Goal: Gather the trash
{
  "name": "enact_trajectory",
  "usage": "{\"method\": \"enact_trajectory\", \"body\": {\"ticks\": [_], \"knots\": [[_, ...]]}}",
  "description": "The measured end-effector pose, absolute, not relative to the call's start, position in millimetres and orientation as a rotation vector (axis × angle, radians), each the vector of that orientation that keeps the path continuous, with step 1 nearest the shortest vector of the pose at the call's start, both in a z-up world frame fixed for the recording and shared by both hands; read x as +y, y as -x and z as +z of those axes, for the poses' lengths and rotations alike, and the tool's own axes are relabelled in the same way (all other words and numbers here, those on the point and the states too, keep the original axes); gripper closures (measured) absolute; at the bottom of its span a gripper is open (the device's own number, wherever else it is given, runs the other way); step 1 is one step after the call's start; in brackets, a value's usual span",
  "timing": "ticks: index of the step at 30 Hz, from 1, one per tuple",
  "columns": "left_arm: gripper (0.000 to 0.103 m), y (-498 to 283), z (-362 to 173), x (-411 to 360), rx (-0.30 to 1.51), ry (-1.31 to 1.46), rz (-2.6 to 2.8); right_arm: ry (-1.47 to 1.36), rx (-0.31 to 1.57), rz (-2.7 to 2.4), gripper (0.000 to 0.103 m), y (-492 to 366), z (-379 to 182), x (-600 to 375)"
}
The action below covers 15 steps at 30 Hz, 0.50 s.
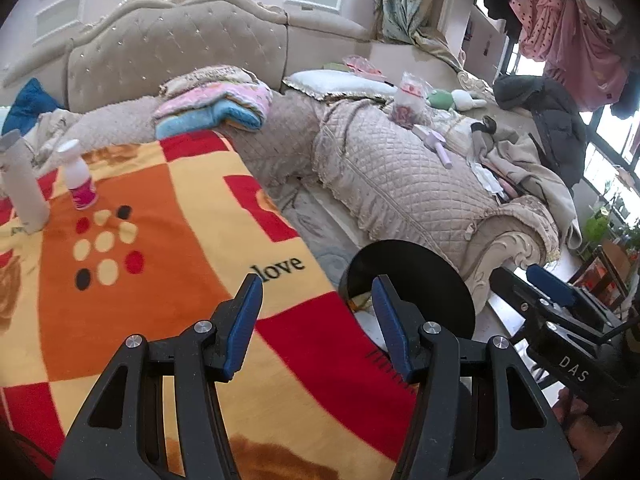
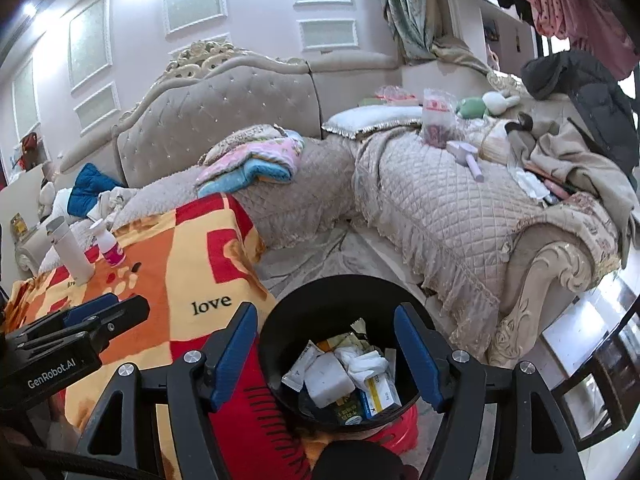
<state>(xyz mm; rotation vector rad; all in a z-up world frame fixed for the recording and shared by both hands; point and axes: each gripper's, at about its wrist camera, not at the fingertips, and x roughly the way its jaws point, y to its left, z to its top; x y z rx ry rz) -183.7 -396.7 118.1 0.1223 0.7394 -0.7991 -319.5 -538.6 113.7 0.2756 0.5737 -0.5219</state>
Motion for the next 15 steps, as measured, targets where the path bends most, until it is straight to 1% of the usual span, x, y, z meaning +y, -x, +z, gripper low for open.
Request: {"method": "enact_trajectory", "body": {"ticks": [7, 10, 15], "knots": [[0.047, 191.0, 128.3, -377.0, 0.671, -0.117, -0.768, -0.235, 0.544, -0.519, 0.033, 324.0, 126.6, -520.1], [0.047, 193.7, 132.8, -371.7, 0.643, -0.118, -0.761, -0.212, 0.528, -0.525, 0.028, 325.5, 131.2, -513.9], [0.047, 197.7, 136.9, -367.2, 0.608, -0.123, -0.751, -0.195, 0.517, -0.521, 0.028, 327.7, 136.5, -506.6]]}}
